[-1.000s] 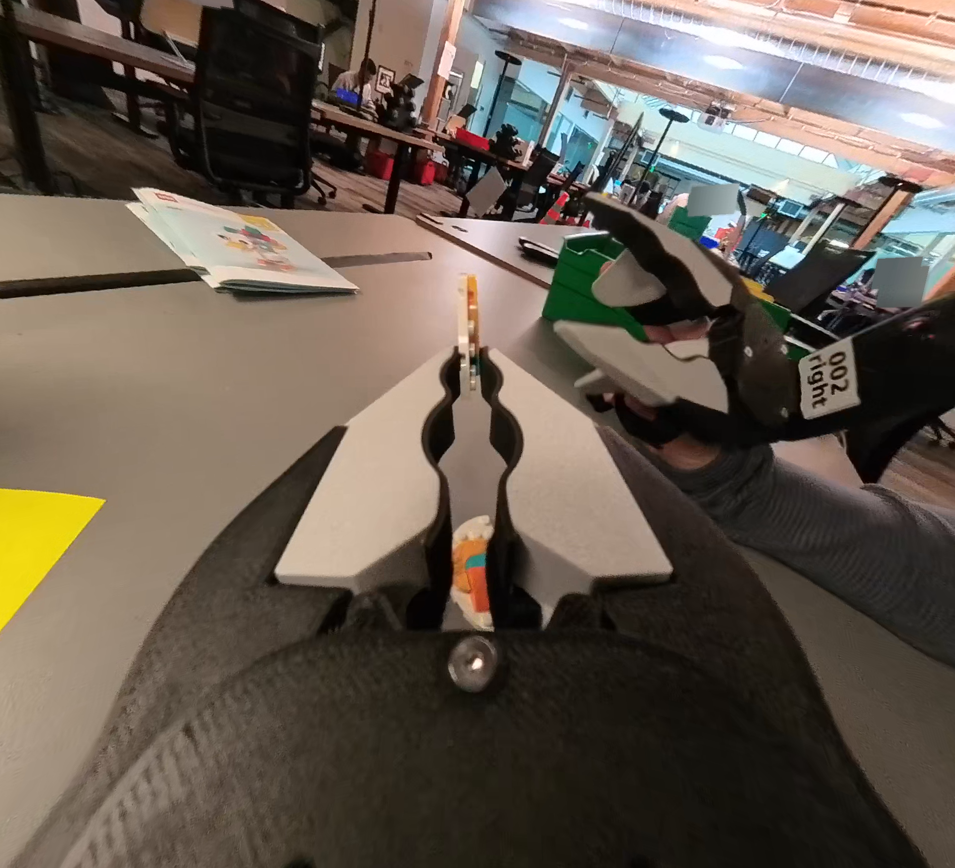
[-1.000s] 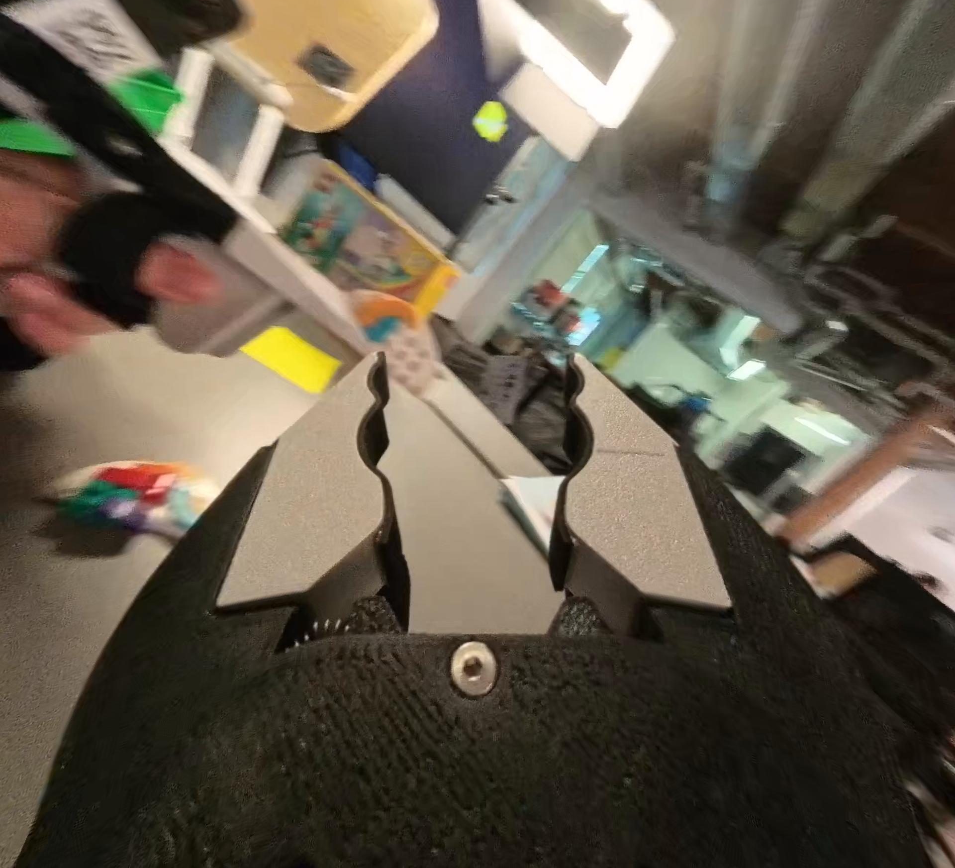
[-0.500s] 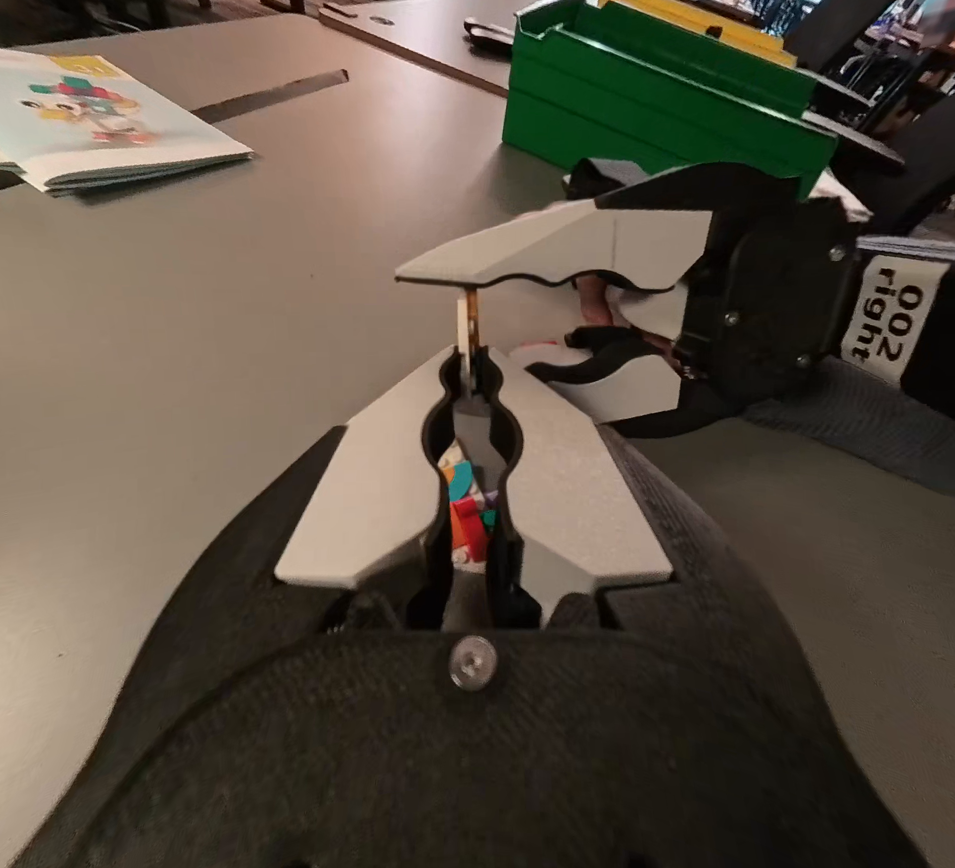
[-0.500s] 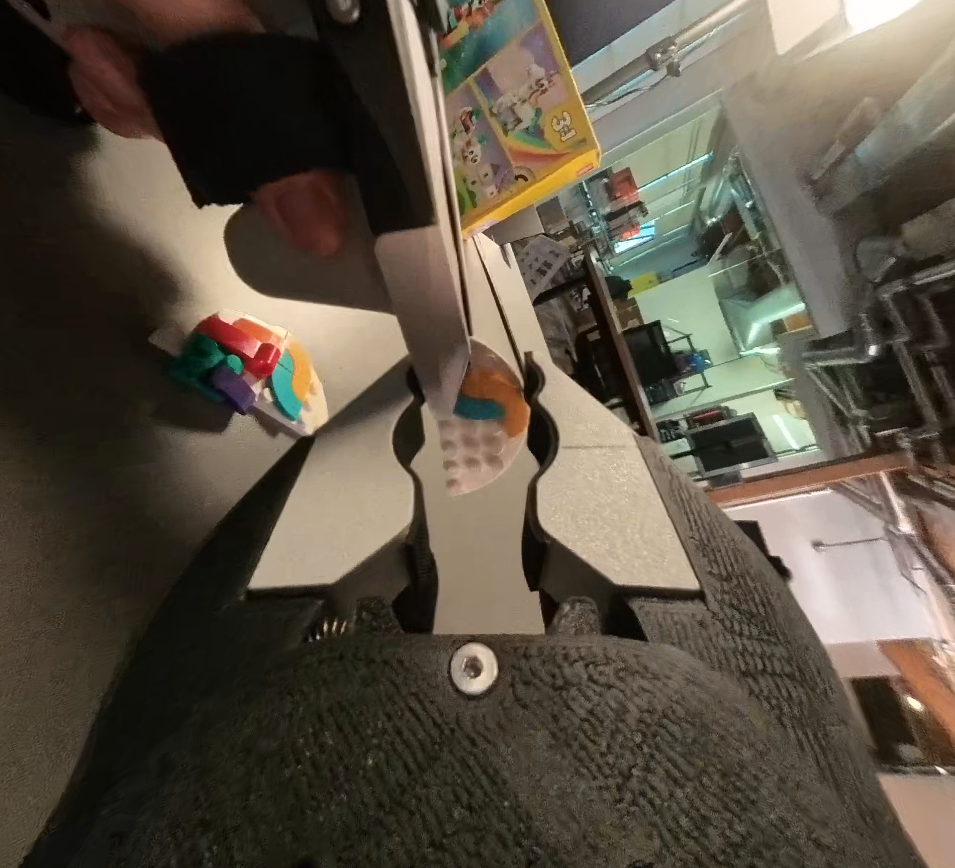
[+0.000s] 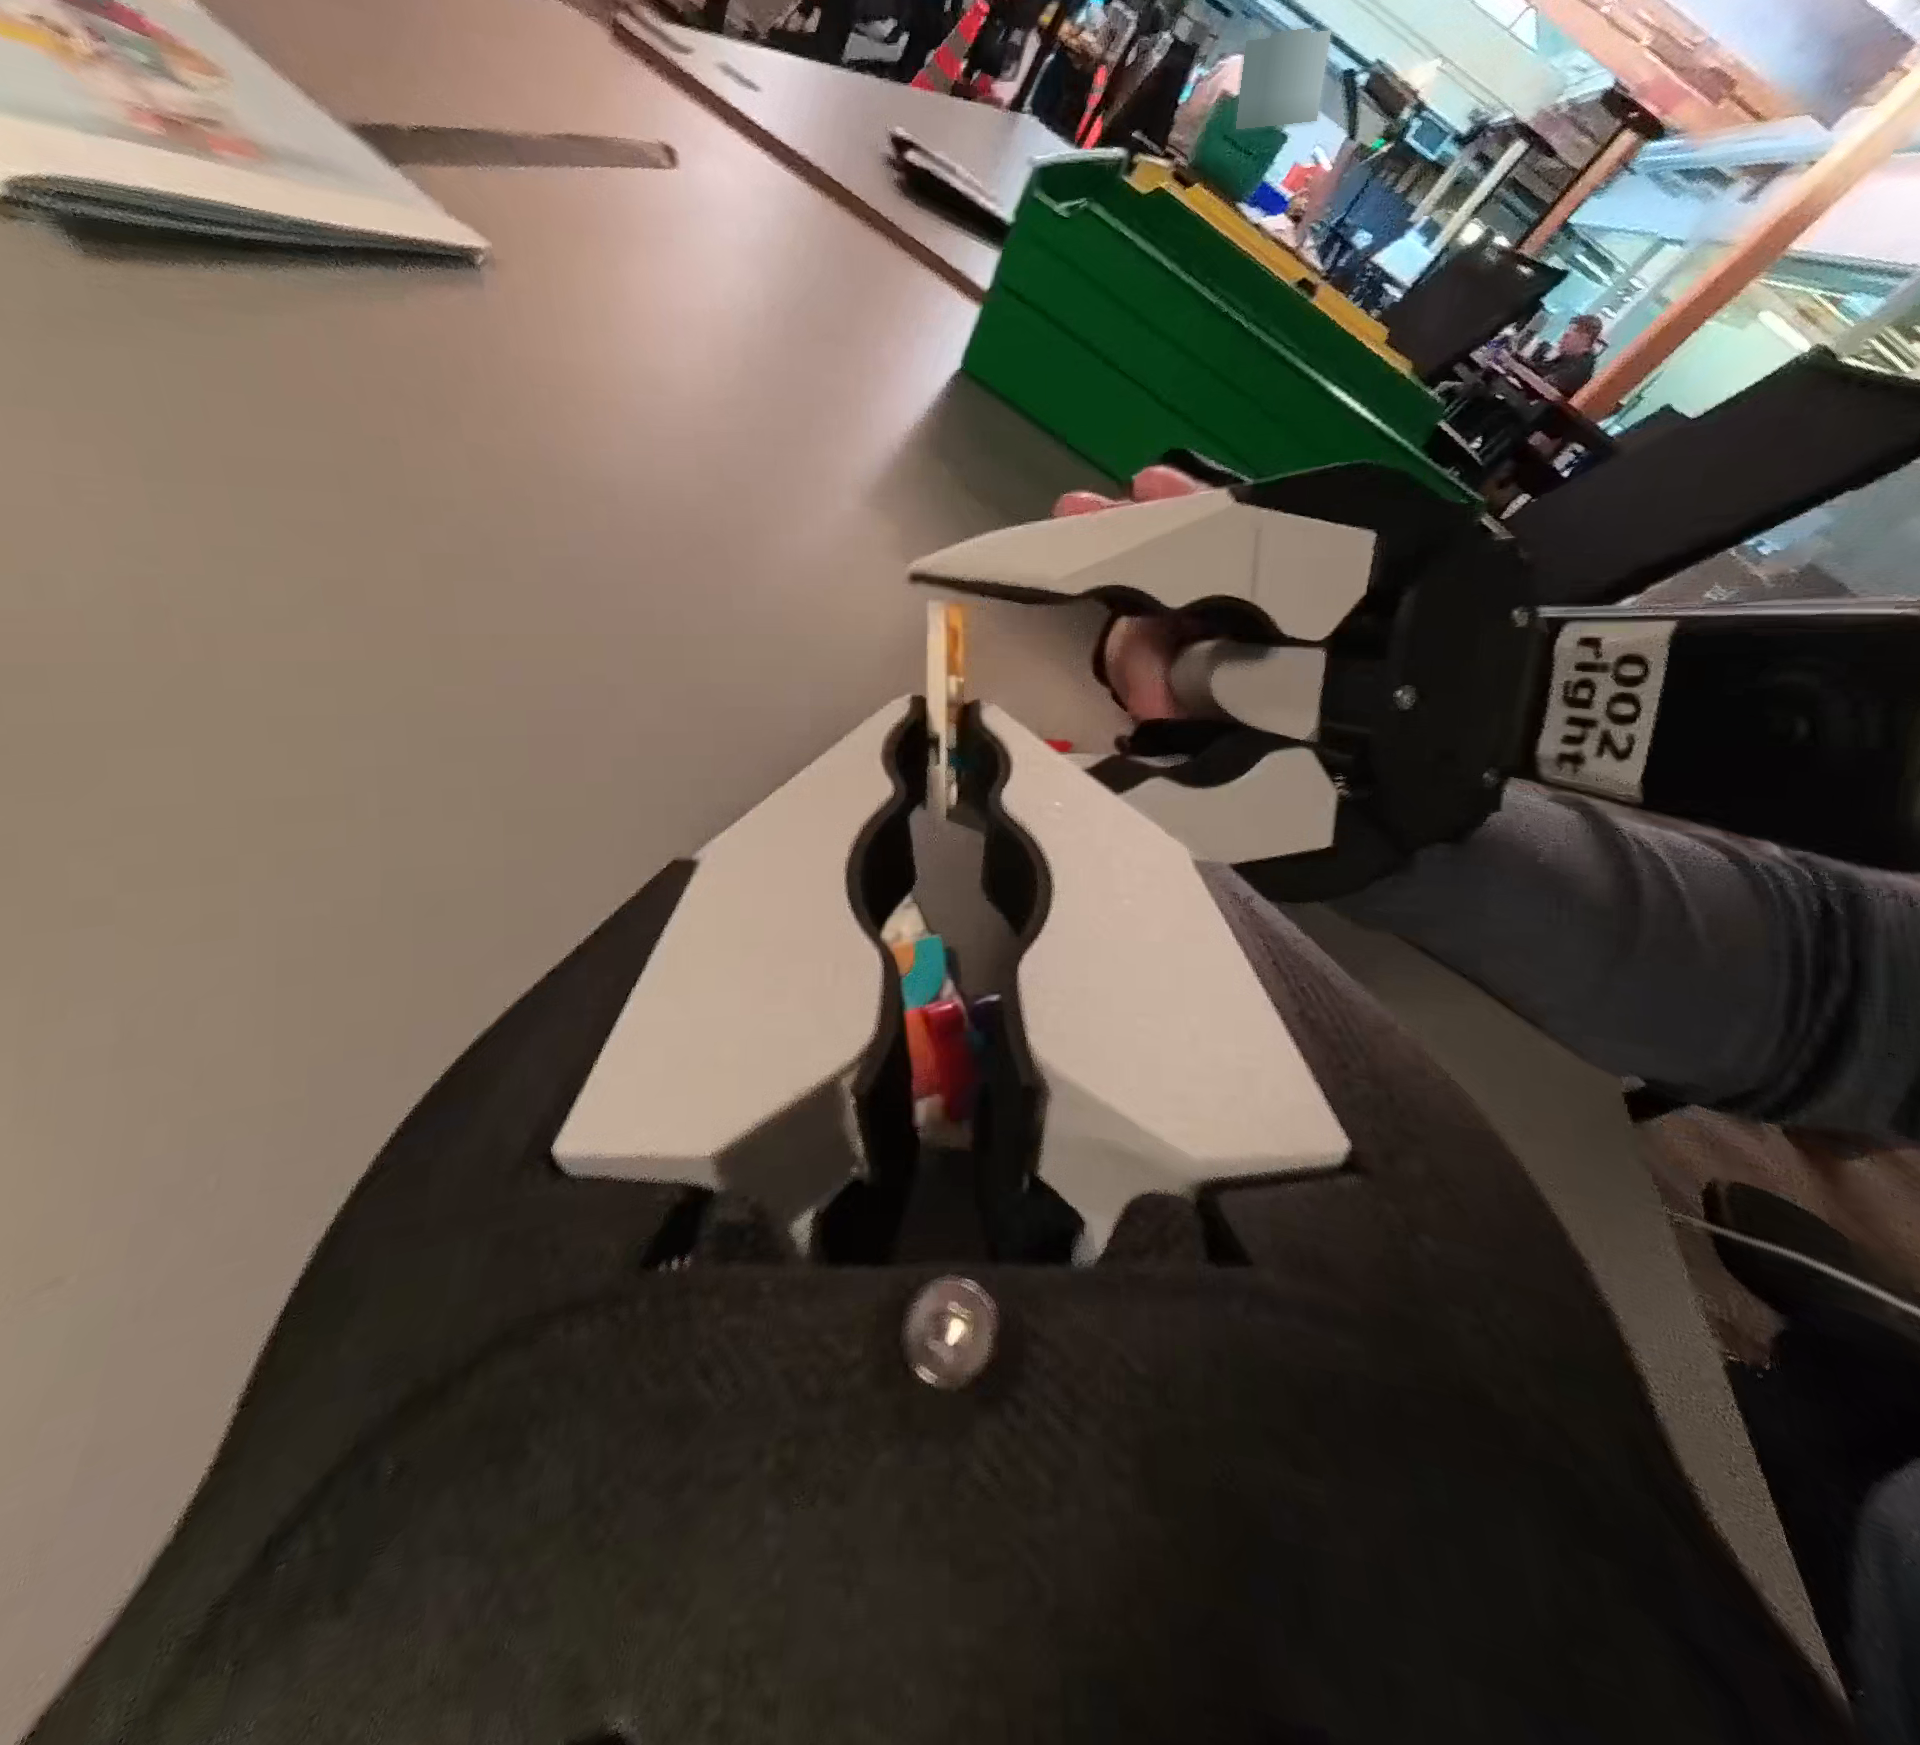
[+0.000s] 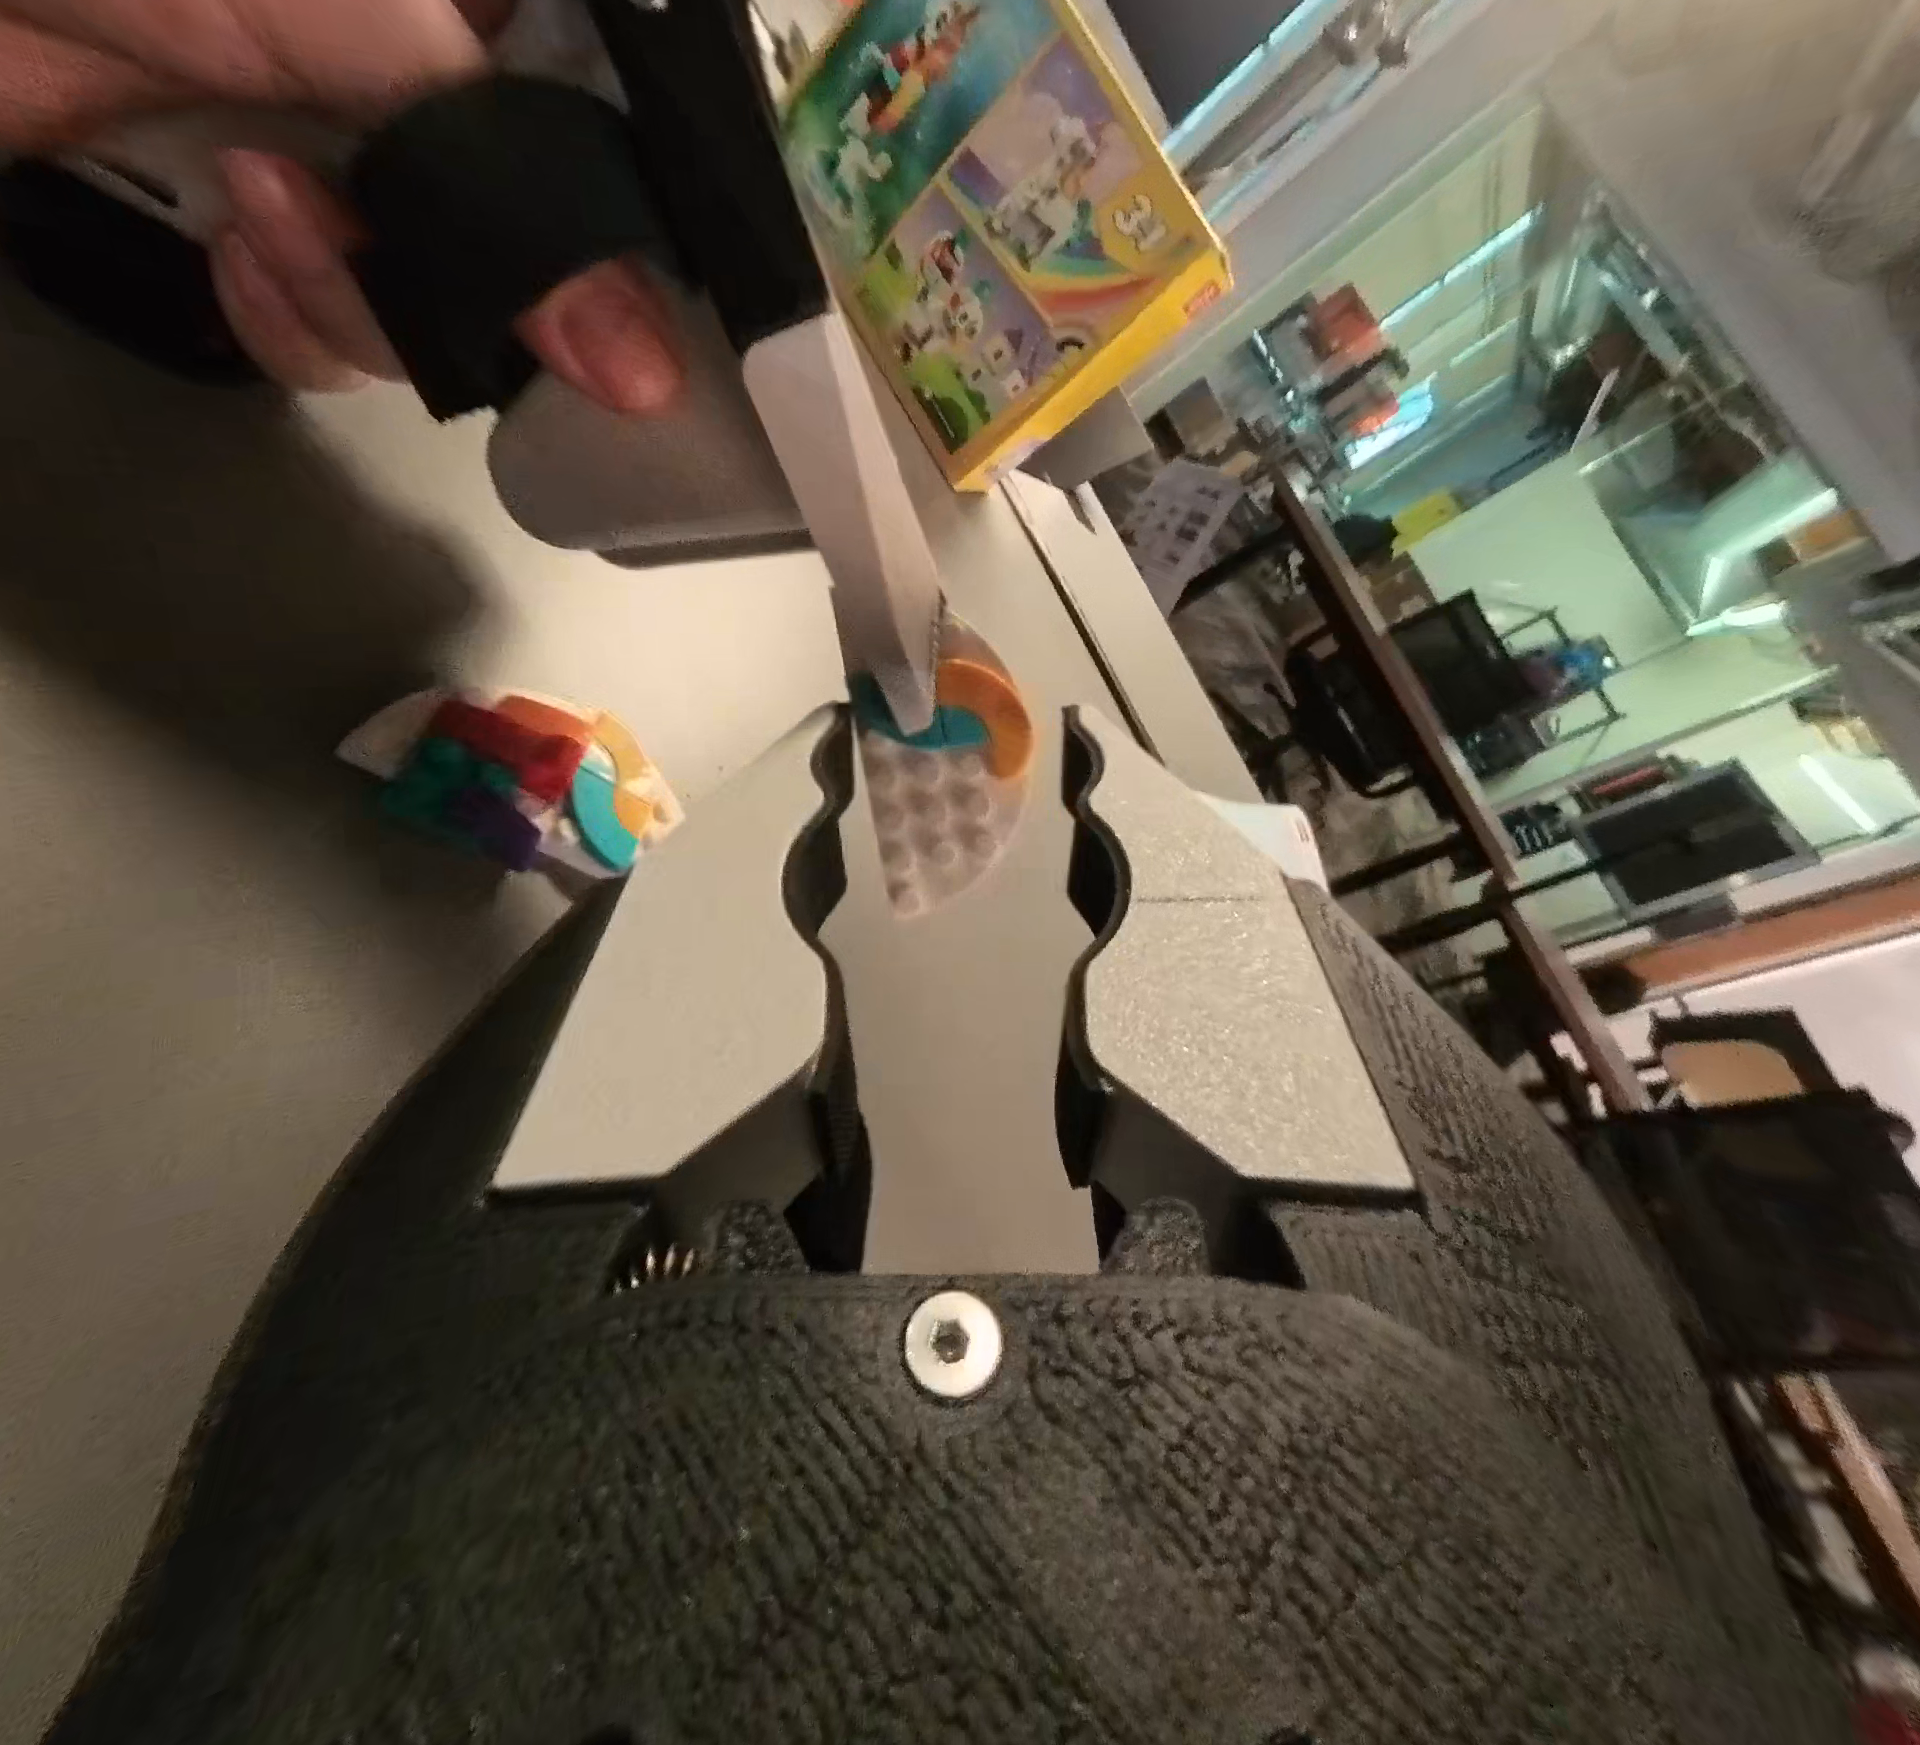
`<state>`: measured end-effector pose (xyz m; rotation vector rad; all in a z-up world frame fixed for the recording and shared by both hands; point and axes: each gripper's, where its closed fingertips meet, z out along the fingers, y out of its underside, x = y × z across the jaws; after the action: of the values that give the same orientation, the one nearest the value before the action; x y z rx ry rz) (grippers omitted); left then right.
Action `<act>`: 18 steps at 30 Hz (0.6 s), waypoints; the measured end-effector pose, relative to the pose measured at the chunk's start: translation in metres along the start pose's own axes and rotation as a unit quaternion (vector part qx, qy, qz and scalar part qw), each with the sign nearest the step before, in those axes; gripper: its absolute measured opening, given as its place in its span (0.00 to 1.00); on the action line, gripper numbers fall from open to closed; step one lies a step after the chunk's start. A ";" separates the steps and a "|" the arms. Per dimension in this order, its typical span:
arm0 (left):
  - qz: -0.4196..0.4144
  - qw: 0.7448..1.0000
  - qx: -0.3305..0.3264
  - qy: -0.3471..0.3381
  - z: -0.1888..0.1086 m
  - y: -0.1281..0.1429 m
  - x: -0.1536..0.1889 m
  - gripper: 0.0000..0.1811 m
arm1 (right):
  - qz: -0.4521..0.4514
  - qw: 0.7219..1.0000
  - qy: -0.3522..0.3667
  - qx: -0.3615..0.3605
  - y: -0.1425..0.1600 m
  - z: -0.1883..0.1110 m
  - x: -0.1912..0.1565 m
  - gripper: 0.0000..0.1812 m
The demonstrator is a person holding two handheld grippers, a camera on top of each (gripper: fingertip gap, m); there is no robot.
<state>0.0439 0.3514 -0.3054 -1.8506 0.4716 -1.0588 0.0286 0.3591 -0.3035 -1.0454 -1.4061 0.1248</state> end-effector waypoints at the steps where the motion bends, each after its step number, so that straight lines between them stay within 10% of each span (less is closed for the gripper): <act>1: -0.009 1.000 -0.003 -0.003 0.000 0.001 -0.003 0.02 | 0.002 1.000 0.000 -0.012 0.004 0.002 0.000 0.21; 18: -0.041 0.998 0.011 0.036 0.000 -0.005 -0.001 0.03 | -0.054 0.997 0.013 -0.056 0.007 0.008 -0.008 0.18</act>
<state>0.0430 0.3539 -0.3016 -1.8301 0.4270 -1.1832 0.0233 0.3619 -0.3150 -1.0565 -1.4559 -0.0470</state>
